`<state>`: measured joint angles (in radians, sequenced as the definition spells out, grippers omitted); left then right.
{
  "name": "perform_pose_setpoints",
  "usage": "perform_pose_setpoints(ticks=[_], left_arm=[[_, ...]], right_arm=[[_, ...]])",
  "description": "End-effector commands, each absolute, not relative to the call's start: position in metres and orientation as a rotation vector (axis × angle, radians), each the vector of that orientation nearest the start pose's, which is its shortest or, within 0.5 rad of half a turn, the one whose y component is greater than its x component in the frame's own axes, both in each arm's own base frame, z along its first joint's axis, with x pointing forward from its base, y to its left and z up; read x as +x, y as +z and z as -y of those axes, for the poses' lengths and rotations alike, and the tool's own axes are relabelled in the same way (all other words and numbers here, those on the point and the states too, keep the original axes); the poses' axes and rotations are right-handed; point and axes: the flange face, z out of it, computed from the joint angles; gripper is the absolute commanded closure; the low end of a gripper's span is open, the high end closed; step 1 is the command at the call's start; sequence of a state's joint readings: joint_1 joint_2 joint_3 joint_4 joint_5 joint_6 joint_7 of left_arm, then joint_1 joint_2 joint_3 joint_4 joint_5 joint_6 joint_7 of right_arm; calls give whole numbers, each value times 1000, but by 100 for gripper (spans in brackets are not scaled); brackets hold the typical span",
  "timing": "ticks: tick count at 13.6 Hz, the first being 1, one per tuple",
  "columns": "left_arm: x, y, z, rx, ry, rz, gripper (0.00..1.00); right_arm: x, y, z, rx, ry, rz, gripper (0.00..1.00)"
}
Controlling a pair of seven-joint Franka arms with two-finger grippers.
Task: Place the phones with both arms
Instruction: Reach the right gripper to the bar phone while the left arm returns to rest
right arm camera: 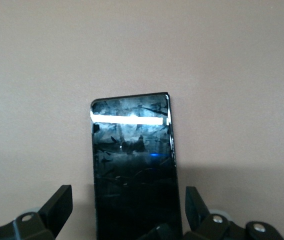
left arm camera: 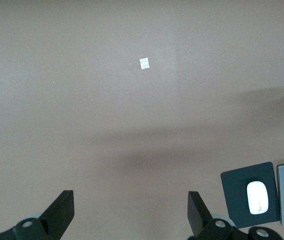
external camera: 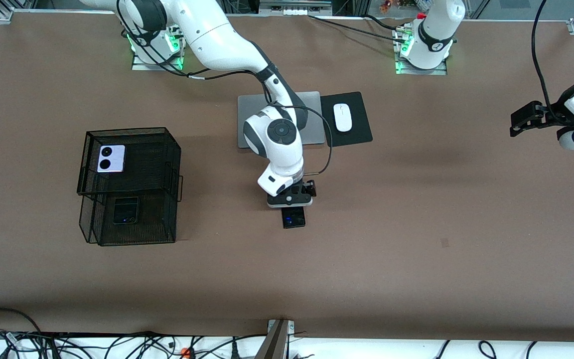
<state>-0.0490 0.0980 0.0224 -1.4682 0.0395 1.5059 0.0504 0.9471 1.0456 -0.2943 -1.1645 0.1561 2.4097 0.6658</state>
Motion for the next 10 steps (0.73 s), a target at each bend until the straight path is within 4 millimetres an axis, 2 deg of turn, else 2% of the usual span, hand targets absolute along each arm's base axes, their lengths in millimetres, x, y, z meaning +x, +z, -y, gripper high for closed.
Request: perform_pose_setpoints(ticks=[1, 10], left_arm=[[572, 619, 11, -3094, 101, -132, 0], [566, 619, 9, -3097, 158, -124, 0]], right_arm=[[573, 176, -534, -3081, -442, 108, 0], [568, 175, -540, -3054, -431, 92, 0]])
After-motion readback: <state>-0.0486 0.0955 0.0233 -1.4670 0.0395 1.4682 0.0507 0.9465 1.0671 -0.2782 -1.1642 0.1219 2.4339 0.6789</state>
